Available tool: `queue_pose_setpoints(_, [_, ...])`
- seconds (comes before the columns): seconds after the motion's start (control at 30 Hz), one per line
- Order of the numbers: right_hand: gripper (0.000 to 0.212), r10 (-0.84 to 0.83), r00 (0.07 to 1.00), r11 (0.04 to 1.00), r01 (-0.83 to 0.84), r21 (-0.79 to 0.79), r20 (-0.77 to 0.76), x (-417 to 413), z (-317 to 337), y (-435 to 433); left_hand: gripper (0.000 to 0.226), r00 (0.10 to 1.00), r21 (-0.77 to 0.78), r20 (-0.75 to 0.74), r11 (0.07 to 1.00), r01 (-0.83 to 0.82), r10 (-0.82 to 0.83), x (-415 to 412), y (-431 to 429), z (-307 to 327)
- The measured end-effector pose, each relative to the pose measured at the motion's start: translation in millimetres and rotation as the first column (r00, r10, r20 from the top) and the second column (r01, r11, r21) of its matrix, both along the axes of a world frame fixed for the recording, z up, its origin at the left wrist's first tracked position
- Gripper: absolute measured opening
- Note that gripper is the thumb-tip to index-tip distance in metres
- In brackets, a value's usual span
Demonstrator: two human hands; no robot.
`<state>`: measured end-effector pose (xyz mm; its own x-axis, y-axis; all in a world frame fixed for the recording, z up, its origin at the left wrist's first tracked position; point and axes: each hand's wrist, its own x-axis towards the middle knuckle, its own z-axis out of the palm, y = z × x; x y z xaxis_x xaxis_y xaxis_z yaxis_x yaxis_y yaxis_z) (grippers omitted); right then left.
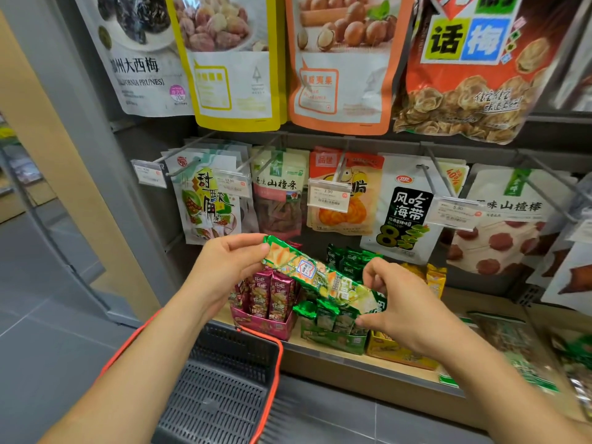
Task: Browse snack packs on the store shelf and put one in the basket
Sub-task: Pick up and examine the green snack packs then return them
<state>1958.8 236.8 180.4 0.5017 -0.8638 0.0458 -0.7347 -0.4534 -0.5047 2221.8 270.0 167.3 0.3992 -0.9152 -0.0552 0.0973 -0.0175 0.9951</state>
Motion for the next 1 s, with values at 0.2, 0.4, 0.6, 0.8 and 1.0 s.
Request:
queue_pose_setpoints(0.2, [0.057,-0.012,1.0,1.0,0.012,-0.027,0.006,-4.5,-0.8,-2.5,0.013,1.0,0.011,0.009,1.0,-0.029,0.029,9.8,-2.5,-3.6])
queue_pose_setpoints(0.4, [0.035,-0.022,0.941,0.98,-0.046,0.192,0.339,-18.8,11.4,-7.1,0.012,0.991,0.036,0.092,0.995,-0.097,0.093,4.2,-16.5,-17.3])
queue_pose_setpoints(0.6, [0.025,-0.13,0.792,0.98,0.193,-0.041,0.596,-18.0,15.2,-9.1,0.009,0.946,0.153,0.324,0.988,-0.026,-0.025,-9.2,-25.5,-32.6])
queue_pose_setpoints(0.8, [0.04,0.018,0.882,0.96,0.117,-0.256,0.471,-1.0,16.5,-14.2,0.016,0.557,0.452,0.746,0.892,-0.018,-0.366,-15.4,-29.9,-56.5])
queue_pose_setpoints(1.0, [0.043,0.076,0.961,0.956,0.006,-0.293,0.266,20.9,14.2,-28.1,0.033,0.294,0.54,0.791,0.838,0.076,-0.537,-27.1,-30.2,-87.7])
